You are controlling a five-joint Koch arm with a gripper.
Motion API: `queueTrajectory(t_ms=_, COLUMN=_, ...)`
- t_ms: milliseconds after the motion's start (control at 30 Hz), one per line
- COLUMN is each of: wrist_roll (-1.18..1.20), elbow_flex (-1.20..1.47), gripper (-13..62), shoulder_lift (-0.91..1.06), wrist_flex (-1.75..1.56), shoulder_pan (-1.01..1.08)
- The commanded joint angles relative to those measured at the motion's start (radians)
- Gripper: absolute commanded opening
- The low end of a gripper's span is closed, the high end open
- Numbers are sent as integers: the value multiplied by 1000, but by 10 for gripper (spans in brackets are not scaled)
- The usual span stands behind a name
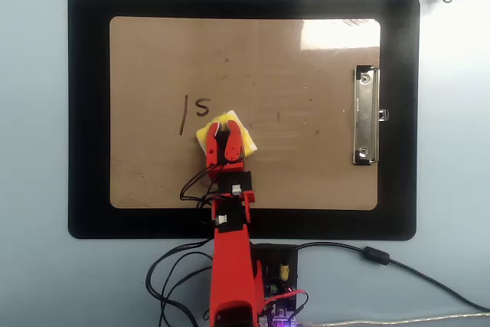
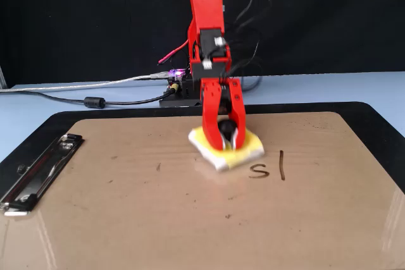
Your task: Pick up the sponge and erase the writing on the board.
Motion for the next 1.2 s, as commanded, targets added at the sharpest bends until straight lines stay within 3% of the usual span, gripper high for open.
queueTrajectory(t_ms=0, wrist_roll=-25, elbow_flex=-77, gripper=-80, shoulder_lift=-8, wrist_flex=-11, shoulder_pan=-32)
queueTrajectory(t_ms=167, wrist_roll=-25, elbow_flex=-526, gripper=-80, shoulder_lift=-416, wrist_flex=-3, shoulder_pan=-75)
queueTrajectory(t_ms=267, wrist_roll=-26, elbow_flex=-689, gripper=-80, shoulder_lift=-540, wrist_flex=3, shoulder_pan=-80)
queueTrajectory(t_ms=333, wrist_roll=-28, elbow_flex=-589, gripper=-80, shoulder_lift=-517, wrist_flex=-5, shoulder_pan=-83)
queueTrajectory(t_ms=500, wrist_roll=-31, elbow_flex=-224, gripper=-80, shoulder_lift=-129, wrist_flex=5, shoulder_pan=-140)
queueTrajectory(t_ms=567, wrist_roll=-31, elbow_flex=-183, gripper=-80, shoulder_lift=-81, wrist_flex=6, shoulder_pan=-144)
queueTrajectory(t_ms=633, wrist_roll=-29, elbow_flex=-202, gripper=-80, shoulder_lift=-124, wrist_flex=2, shoulder_pan=-163)
queueTrajectory(t_ms=767, wrist_roll=-28, elbow_flex=-569, gripper=-80, shoulder_lift=-451, wrist_flex=43, shoulder_pan=-204)
queueTrajectory(t_ms=833, wrist_roll=-29, elbow_flex=-695, gripper=-80, shoulder_lift=-514, wrist_flex=92, shoulder_pan=-207)
queueTrajectory(t_ms=900, wrist_roll=-31, elbow_flex=-635, gripper=-80, shoulder_lift=-472, wrist_flex=137, shoulder_pan=-209)
queueTrajectory(t_ms=1067, wrist_roll=-31, elbow_flex=-183, gripper=-80, shoulder_lift=-15, wrist_flex=156, shoulder_pan=-261)
queueTrajectory(t_ms=1167, wrist_roll=-29, elbow_flex=-54, gripper=-80, shoulder_lift=101, wrist_flex=156, shoulder_pan=-267)
